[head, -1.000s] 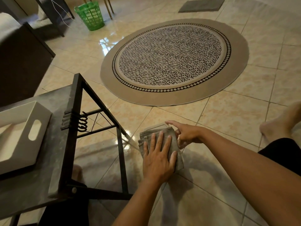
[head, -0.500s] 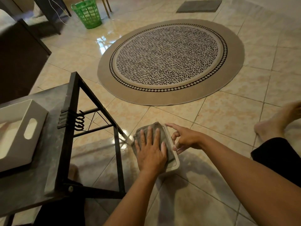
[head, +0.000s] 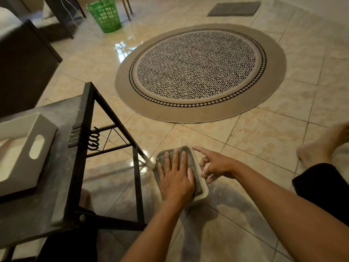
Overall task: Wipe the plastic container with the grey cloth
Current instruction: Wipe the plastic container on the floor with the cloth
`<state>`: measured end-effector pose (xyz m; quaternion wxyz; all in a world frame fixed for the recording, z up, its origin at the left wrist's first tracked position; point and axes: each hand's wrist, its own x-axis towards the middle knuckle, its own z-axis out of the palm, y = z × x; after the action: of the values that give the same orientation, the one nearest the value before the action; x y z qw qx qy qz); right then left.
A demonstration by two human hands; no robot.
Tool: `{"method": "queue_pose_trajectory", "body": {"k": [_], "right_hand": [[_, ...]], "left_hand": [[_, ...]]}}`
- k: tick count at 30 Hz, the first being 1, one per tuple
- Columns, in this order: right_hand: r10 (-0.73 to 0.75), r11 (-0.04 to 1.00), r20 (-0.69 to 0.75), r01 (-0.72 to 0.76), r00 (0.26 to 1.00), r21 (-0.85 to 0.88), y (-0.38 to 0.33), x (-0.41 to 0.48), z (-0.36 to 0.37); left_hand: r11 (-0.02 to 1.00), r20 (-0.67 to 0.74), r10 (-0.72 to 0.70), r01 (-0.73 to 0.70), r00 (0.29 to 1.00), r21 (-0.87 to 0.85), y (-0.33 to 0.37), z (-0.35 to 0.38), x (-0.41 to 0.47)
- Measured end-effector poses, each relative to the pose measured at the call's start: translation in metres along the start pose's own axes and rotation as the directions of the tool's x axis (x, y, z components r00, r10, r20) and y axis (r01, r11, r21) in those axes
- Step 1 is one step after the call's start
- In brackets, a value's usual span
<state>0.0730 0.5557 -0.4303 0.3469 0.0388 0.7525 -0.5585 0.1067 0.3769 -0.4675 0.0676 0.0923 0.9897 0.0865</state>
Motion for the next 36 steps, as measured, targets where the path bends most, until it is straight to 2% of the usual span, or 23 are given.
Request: {"method": "queue_pose_trajectory", "body": {"k": [5, 14, 20, 24, 31, 36], "right_hand": [[0.0, 1.0, 0.018, 0.0, 1.0, -0.001, -0.004, -0.001, 0.001], [0.057, 0.998, 0.088, -0.055, 0.994, -0.027, -0.017, 0.009, -0.007], [0.057, 0.998, 0.066, -0.058, 0.996, 0.02, -0.013, 0.005, -0.005], [0.046, 0.999, 0.056, -0.046, 0.997, -0.01, -0.013, 0.004, -0.003], [0.049, 0.999, 0.031, -0.049, 0.998, 0.004, -0.01, -0.003, -0.002], [0.034, 0.999, 0.001, -0.034, 0.999, -0.005, -0.011, -0.007, 0.002]], "left_hand": [[0.997, 0.02, 0.078, -0.079, 0.997, 0.024, 0.02, 0.006, 0.0], [0.999, 0.021, 0.046, -0.047, 0.999, 0.015, 0.017, 0.0, 0.016], [0.998, 0.01, -0.067, 0.067, 0.998, -0.019, 0.007, 0.004, -0.007], [0.999, 0.036, -0.029, 0.03, 0.999, -0.027, 0.03, 0.008, -0.025], [1.0, 0.044, -0.001, 0.001, 0.999, 0.002, 0.022, -0.001, 0.02], [1.0, 0.054, 0.002, -0.001, 0.999, -0.019, 0.036, 0.003, -0.006]]}}
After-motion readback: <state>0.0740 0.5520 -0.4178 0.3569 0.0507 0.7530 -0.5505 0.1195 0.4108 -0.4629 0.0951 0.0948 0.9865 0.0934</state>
